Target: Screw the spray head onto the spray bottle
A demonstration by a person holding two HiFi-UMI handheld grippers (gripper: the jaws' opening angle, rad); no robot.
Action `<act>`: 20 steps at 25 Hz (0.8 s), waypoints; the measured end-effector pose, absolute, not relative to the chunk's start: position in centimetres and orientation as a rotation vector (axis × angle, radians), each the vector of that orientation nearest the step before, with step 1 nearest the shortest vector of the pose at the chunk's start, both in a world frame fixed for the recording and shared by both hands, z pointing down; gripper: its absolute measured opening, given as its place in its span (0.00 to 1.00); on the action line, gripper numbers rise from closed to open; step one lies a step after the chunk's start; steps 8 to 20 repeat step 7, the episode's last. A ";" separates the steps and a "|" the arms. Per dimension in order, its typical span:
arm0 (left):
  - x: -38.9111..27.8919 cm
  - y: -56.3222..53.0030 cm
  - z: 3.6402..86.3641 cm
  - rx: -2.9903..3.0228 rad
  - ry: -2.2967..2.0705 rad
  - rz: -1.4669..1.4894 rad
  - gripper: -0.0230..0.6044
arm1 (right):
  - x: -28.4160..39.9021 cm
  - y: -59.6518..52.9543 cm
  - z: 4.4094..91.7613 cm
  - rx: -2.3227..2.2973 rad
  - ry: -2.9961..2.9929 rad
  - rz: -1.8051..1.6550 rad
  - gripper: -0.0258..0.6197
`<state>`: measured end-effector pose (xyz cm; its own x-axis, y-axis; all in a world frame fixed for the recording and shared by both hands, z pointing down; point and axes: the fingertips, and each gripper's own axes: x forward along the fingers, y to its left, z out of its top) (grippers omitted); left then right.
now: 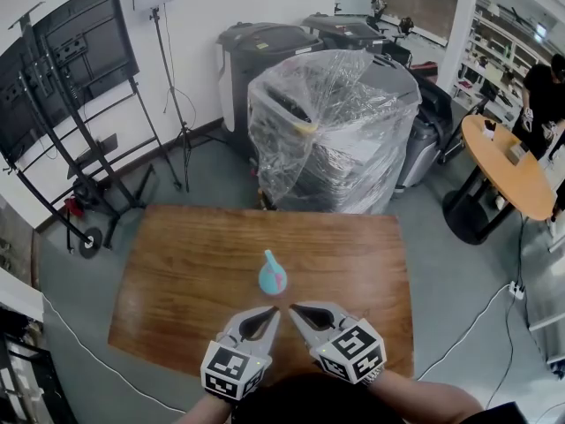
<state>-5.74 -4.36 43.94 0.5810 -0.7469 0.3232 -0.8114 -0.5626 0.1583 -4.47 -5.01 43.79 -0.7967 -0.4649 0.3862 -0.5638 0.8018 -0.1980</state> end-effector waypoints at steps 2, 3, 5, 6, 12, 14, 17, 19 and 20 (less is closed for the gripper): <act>-5.6 -4.4 43.9 2.524 -1.279 0.318 0.05 | -4.4 -5.0 43.8 0.787 -2.669 0.439 0.03; -5.6 -4.4 44.0 2.525 -1.279 0.318 0.05 | -4.4 -5.0 43.8 0.788 -2.668 0.440 0.03; -5.6 -4.4 44.0 2.526 -1.280 0.317 0.05 | -4.3 -5.0 44.0 0.790 -2.666 0.441 0.03; -5.6 -4.4 44.1 2.527 -1.281 0.318 0.05 | -4.3 -5.1 44.0 0.791 -2.664 0.442 0.03; -5.5 -4.4 44.1 2.528 -1.281 0.318 0.05 | -4.2 -5.1 44.1 0.792 -2.663 0.442 0.03; -5.5 -4.4 44.1 2.528 -1.281 0.318 0.05 | -4.2 -5.1 44.1 0.792 -2.663 0.442 0.03; -5.5 -4.4 44.1 2.528 -1.281 0.318 0.05 | -4.2 -5.1 44.1 0.792 -2.663 0.442 0.03; -5.5 -4.4 44.1 2.528 -1.281 0.318 0.05 | -4.2 -5.1 44.1 0.792 -2.663 0.442 0.03; -5.5 -4.4 44.1 2.528 -1.281 0.318 0.05 | -4.2 -5.1 44.1 0.792 -2.663 0.442 0.03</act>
